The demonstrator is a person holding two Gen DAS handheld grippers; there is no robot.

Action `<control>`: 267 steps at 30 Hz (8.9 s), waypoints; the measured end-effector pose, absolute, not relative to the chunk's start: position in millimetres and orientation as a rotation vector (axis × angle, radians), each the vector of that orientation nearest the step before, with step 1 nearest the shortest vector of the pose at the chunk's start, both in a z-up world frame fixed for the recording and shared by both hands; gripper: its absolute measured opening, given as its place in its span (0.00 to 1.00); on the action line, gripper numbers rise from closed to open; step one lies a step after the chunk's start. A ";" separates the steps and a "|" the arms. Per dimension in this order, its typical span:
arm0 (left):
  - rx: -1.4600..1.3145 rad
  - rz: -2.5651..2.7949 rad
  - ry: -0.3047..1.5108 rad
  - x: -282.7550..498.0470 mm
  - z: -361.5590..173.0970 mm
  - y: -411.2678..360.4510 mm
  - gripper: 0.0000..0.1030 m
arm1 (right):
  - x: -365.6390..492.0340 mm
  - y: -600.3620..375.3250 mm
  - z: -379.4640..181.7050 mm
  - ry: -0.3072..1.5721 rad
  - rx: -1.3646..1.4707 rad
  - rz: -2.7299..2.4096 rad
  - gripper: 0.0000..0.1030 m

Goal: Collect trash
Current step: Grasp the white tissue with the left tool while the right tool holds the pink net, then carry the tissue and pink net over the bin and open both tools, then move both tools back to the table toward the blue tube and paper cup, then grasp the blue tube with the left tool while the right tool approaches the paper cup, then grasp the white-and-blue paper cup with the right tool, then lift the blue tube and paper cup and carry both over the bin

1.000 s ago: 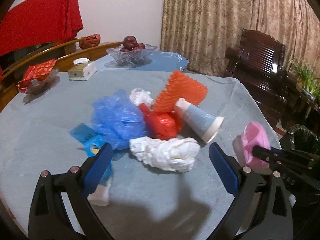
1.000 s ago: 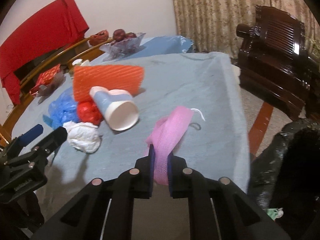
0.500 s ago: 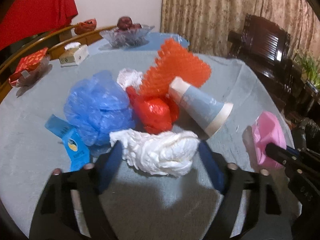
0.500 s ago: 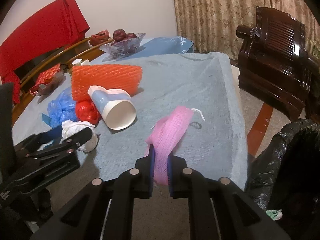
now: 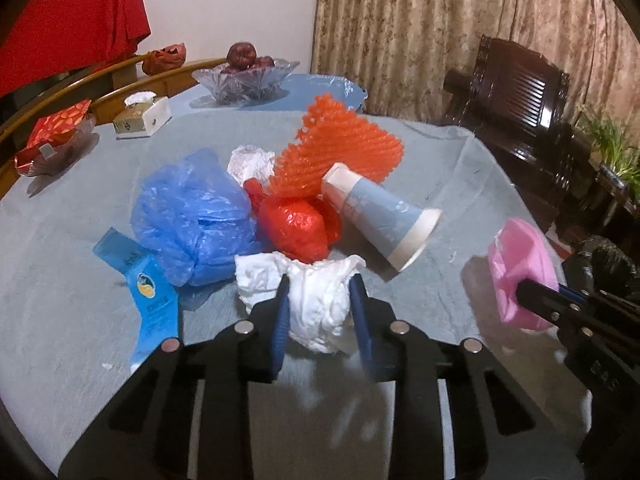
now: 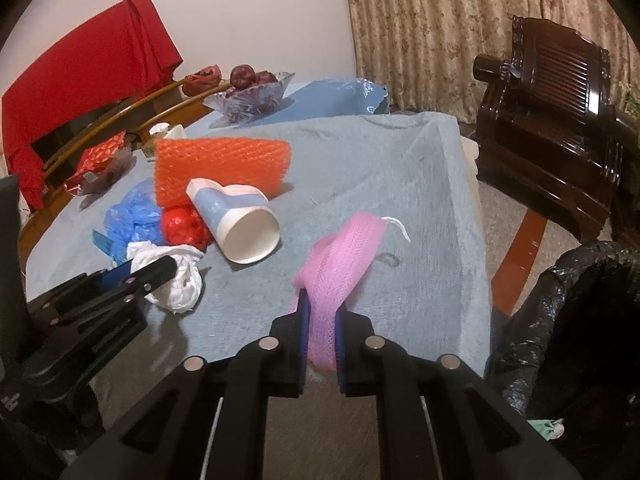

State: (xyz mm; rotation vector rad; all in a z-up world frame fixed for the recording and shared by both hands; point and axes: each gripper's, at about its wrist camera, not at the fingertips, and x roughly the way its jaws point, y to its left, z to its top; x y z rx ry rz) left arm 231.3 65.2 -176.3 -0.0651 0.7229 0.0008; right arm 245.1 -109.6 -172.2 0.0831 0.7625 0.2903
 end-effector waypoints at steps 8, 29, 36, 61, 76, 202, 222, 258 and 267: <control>-0.073 -0.018 0.654 200.8 -148.1 58.9 0.25 | 226.6 -110.5 -146.8 0.702 0.080 0.308 0.11; -0.060 -0.123 0.573 162.3 -94.7 3.3 0.25 | 166.7 -166.4 -92.3 0.591 0.086 0.246 0.11; -0.044 -0.199 0.559 160.3 -85.2 -32.0 0.25 | 151.1 -206.0 -81.8 0.567 0.094 0.166 0.11; 0.020 -0.533 0.599 160.8 -108.9 -183.1 0.25 | 95.2 -339.9 -108.9 0.632 0.141 -0.151 0.11; 0.027 -0.621 0.691 170.4 -140.8 -211.9 0.47 | 91.0 -359.6 -138.7 0.704 0.144 -0.211 0.27; -0.264 0.229 0.834 224.3 -197.7 193.8 0.30 | 285.2 -34.5 -174.1 0.688 -0.042 0.335 0.88; -0.273 0.165 0.772 216.6 -182.9 185.1 0.08 | 291.2 -31.7 -173.2 0.726 -0.030 0.405 0.50; -0.307 0.068 0.835 198.6 -198.2 155.9 0.25 | 238.8 -63.5 -177.3 0.780 0.013 0.366 0.50; -0.307 0.038 0.788 191.1 -176.3 143.6 0.25 | 229.4 -74.0 -154.8 0.728 0.042 0.365 0.50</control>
